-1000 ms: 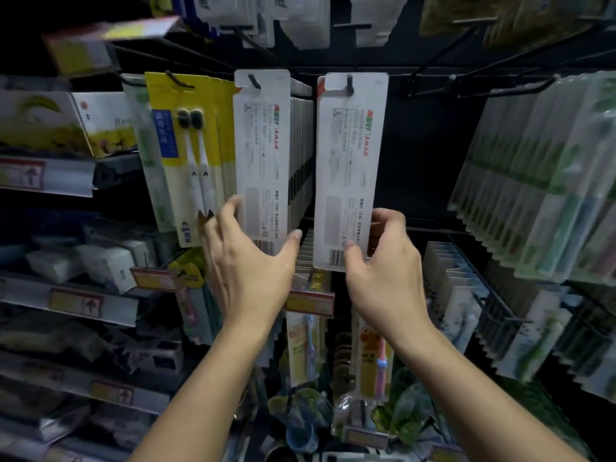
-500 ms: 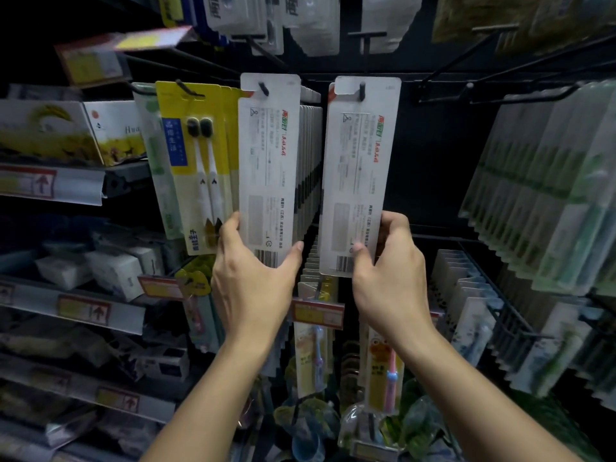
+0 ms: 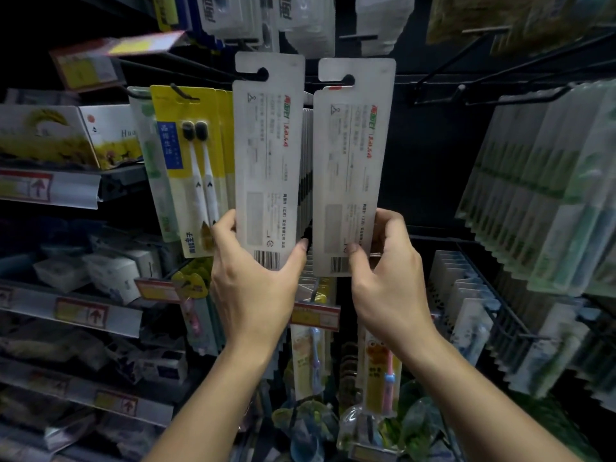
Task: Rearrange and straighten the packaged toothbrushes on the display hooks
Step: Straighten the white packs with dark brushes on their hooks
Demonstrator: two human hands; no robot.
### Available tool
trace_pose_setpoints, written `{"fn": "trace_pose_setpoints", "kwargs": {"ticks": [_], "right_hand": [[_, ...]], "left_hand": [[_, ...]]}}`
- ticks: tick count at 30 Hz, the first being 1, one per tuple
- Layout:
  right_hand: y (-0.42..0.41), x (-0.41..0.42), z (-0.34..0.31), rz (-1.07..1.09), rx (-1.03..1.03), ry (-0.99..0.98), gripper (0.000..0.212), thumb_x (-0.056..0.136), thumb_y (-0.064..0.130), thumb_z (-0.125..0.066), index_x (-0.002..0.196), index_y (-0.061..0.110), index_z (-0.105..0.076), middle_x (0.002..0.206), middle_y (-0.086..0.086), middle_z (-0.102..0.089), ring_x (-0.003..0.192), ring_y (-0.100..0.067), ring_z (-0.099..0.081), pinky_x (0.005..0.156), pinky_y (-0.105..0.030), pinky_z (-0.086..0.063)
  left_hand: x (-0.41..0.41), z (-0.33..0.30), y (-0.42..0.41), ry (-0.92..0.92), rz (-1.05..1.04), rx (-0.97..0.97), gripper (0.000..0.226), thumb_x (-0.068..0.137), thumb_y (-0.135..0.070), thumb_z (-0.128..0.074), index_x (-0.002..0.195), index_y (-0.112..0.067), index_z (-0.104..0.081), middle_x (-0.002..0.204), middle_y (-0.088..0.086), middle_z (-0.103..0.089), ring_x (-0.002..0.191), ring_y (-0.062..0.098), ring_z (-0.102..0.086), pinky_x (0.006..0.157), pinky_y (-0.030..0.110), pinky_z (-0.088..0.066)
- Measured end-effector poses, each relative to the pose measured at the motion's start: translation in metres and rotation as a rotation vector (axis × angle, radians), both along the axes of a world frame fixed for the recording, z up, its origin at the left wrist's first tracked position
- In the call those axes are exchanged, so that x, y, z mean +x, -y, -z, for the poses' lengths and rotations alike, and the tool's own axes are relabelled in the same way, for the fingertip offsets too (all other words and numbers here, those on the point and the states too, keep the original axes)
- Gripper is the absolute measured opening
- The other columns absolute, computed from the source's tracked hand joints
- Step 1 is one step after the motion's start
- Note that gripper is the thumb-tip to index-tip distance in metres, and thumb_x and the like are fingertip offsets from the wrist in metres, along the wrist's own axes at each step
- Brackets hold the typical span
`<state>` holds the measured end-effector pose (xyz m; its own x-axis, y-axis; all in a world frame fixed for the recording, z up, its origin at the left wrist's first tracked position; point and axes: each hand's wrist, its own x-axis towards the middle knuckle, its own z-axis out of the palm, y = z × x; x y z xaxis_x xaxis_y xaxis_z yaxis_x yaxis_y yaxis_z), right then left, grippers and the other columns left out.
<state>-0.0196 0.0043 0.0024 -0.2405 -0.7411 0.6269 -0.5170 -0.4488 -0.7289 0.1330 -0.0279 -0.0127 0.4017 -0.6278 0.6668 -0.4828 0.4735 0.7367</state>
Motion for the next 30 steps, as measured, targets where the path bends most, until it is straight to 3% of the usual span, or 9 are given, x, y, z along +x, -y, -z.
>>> {"fn": "trace_pose_setpoints", "kwargs": {"ticks": [3,7,10,15,18,22,24,27,30], "right_hand": [[-0.001,-0.002,0.004,-0.086,0.015,-0.014,0.041,0.104,0.018,-0.059,0.143,0.024,-0.044,0.13,0.013,-0.061,0.122,-0.001,-0.06,0.1,-0.03,-0.057],[-0.006,-0.002,0.008,-0.229,0.034,-0.023,0.045,0.108,0.016,-0.05,0.15,0.024,-0.035,0.138,0.009,-0.056,0.126,-0.006,-0.057,0.102,-0.035,-0.055],[-0.009,0.0,0.01,-0.286,0.022,-0.02,0.048,0.106,0.026,-0.043,0.153,0.026,-0.031,0.145,0.01,-0.05,0.133,-0.005,-0.05,0.109,-0.033,-0.047],[-0.013,0.001,0.009,-0.367,0.045,0.017,0.076,0.095,0.063,-0.055,0.159,0.035,-0.024,0.153,0.016,-0.041,0.142,-0.004,-0.041,0.113,-0.036,-0.044],[-0.011,0.0,0.011,-0.377,0.056,0.001,0.091,0.085,0.062,-0.073,0.157,0.038,-0.023,0.149,0.011,-0.046,0.138,-0.012,-0.049,0.107,-0.042,-0.051],[-0.007,-0.002,0.013,-0.306,0.031,-0.054,0.065,0.097,0.041,-0.06,0.156,0.026,-0.036,0.135,0.007,-0.052,0.124,-0.005,-0.053,0.102,-0.021,-0.045],[-0.007,-0.002,0.014,-0.316,0.007,-0.021,0.043,0.099,0.039,-0.054,0.142,0.04,-0.052,0.125,0.004,-0.052,0.112,-0.001,-0.055,0.092,-0.013,-0.044],[-0.006,0.0,0.014,-0.423,0.013,0.13,0.034,0.101,0.044,-0.057,0.124,0.068,-0.049,0.14,-0.007,-0.05,0.12,-0.01,-0.06,0.098,-0.029,-0.054],[-0.005,-0.003,0.012,-0.438,0.023,0.245,0.04,0.103,0.039,-0.061,0.139,0.05,-0.047,0.139,-0.008,-0.053,0.12,-0.019,-0.065,0.085,-0.041,-0.063]], "left_hand": [[-0.002,-0.002,-0.004,-0.021,0.016,-0.013,0.08,0.068,-0.041,-0.096,0.123,-0.02,-0.041,0.111,-0.007,-0.062,0.093,0.014,-0.064,0.067,0.008,-0.049],[-0.001,-0.002,-0.008,-0.019,0.048,-0.049,0.081,0.065,-0.057,-0.092,0.119,-0.017,-0.047,0.101,-0.014,-0.061,0.087,0.002,-0.059,0.059,0.002,-0.04],[0.0,-0.003,-0.011,-0.032,0.077,-0.111,0.072,0.072,-0.053,-0.086,0.118,-0.008,-0.054,0.097,-0.012,-0.063,0.084,-0.009,-0.054,0.06,-0.004,-0.037],[0.001,0.004,-0.009,0.025,0.08,-0.145,0.031,0.097,-0.03,-0.075,0.115,-0.009,-0.062,0.086,-0.031,-0.057,0.073,-0.026,-0.058,0.06,-0.003,-0.04],[-0.001,0.004,-0.008,0.025,0.053,-0.12,0.021,0.103,-0.031,-0.064,0.12,-0.023,-0.055,0.086,-0.017,-0.07,0.073,-0.009,-0.067,0.059,0.002,-0.044],[-0.002,0.004,-0.006,0.061,0.054,-0.112,0.029,0.108,-0.021,-0.052,0.134,-0.024,-0.04,0.098,-0.017,-0.072,0.074,-0.012,-0.063,0.063,0.001,-0.042],[-0.003,0.004,-0.006,0.074,0.099,-0.125,0.029,0.108,-0.022,-0.05,0.134,-0.019,-0.037,0.096,-0.013,-0.068,0.078,-0.006,-0.065,0.065,0.003,-0.042],[-0.005,0.001,-0.007,0.09,0.174,-0.175,0.034,0.107,-0.042,-0.049,0.129,-0.026,-0.029,0.099,-0.014,-0.06,0.087,0.003,-0.063,0.074,0.012,-0.046],[-0.004,0.003,-0.005,0.078,0.223,-0.183,0.058,0.101,-0.062,-0.046,0.133,-0.017,-0.027,0.12,0.006,-0.054,0.11,0.011,-0.058,0.095,0.026,-0.047]]}}
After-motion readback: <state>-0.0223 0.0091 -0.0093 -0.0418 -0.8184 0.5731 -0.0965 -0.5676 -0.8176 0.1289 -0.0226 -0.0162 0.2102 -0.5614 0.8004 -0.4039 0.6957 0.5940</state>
